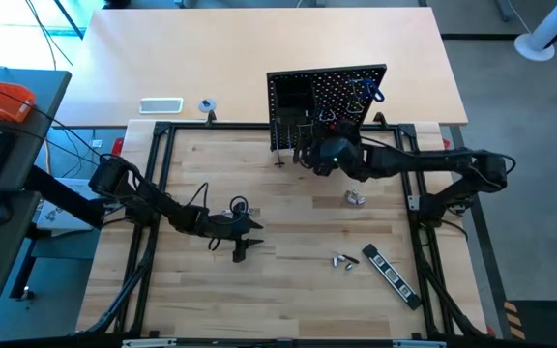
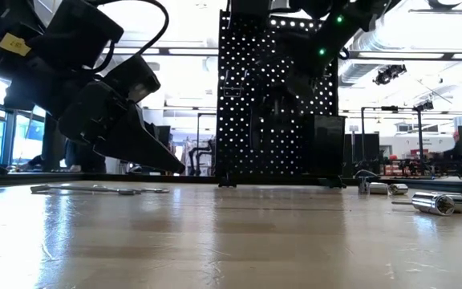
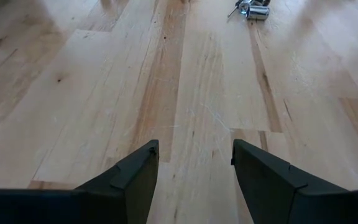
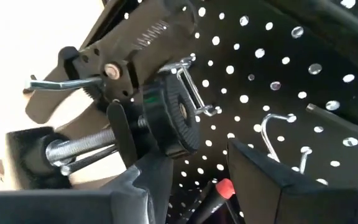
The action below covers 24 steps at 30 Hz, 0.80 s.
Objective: Hang tools onto peg board
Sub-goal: Hang the black clamp on the peg board
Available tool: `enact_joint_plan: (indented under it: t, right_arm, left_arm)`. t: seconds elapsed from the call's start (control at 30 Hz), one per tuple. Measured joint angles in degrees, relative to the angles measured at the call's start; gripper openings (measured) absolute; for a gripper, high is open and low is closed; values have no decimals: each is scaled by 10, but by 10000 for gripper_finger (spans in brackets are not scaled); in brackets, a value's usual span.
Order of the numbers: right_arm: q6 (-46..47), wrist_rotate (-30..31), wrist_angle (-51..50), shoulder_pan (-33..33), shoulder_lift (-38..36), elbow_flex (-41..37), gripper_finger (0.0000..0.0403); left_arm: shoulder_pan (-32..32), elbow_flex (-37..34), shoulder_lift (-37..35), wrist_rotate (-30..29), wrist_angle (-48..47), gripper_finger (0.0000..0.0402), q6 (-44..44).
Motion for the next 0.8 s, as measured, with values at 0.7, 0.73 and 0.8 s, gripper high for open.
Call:
enact_joint_plan:
  t: [0.7,0.73,0.8]
  right_arm:
    - [7,-6,29,-7,3,-49,147]
    - [7,-6,30,-7,3,-49,147]
    - [7,-6,33,-7,3,-50,147]
  left_arm:
    - [-2,0,0,0,-2,200,1]
    - [-2,0,0,0,-2,200,1]
    - [-2,0,0,0,-2,200,1]
